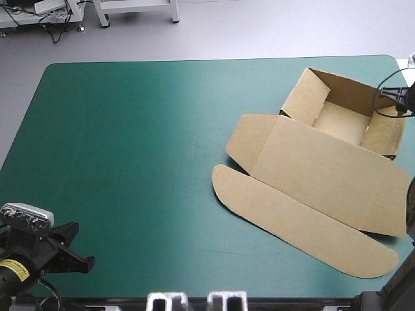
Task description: Fold the box
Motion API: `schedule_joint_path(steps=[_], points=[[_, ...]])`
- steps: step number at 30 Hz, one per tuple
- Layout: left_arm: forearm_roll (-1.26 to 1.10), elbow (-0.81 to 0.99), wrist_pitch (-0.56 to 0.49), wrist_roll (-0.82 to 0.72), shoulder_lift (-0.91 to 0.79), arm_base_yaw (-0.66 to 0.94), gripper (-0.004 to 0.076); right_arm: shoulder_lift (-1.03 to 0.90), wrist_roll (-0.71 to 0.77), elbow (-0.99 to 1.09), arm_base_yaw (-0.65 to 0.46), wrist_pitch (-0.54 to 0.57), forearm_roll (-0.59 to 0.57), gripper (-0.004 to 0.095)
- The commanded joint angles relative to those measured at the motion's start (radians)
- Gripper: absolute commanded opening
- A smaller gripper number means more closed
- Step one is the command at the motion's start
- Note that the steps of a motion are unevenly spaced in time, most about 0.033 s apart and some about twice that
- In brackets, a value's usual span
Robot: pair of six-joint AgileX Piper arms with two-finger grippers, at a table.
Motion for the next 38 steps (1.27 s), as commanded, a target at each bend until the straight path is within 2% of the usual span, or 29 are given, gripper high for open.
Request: schedule_joint_path(steps=[1,3,5,7,10,14,20,25,30,33,38], points=[[0.0,-0.025,-0.132,0.004,0.009,-0.004,-0.001,-0.167,-0.063,-0.035,-0.008,0.012,0.09,0.0403],[0.0,-0.025,-0.158,0.004,0.009,-0.004,-0.001,-0.232,-0.121,-0.033,-0.008,0.012,0.197,0.0394],[0.0,-0.025,-0.173,0.006,0.009,-0.004,-0.001,-0.308,-0.165,-0.004,-0.008,0.012,0.335,0.0336],[0.0,-0.025,-0.185,0.008,0.009,-0.004,-0.001,-0.378,-0.192,0.04,0.002,0.012,0.413,0.0207],[0.004,-0.025,-0.191,0.014,0.009,-0.004,-0.001,-0.503,-0.238,0.147,0.035,0.012,0.408,-0.0018],[-0.003,-0.025,-0.191,0.014,0.009,-0.004,-0.001,-0.685,-0.254,0.367,0.119,0.007,0.391,-0.0009],[-0.003,0.008,-0.192,0.043,0.008,-0.004,-0.001,-0.956,-0.256,0.712,0.276,-0.061,0.378,-0.0015],[-0.005,0.089,-0.226,0.043,-0.021,-0.004,-0.001,-1.127,-0.258,0.957,0.281,-0.158,0.32,-0.0015],[-0.067,0.166,-0.24,0.101,-0.095,-0.004,-0.001,-1.249,-0.265,1.165,0.281,-0.183,0.315,-0.0015],[-0.117,0.193,-0.24,0.136,-0.141,-0.004,-0.001,-1.309,-0.27,1.251,0.281,-0.242,0.317,-0.0015],[-0.143,0.219,-0.247,0.175,-0.166,-0.004,-0.001,-1.385,-0.281,1.341,0.281,-0.253,0.318,-0.0015]])
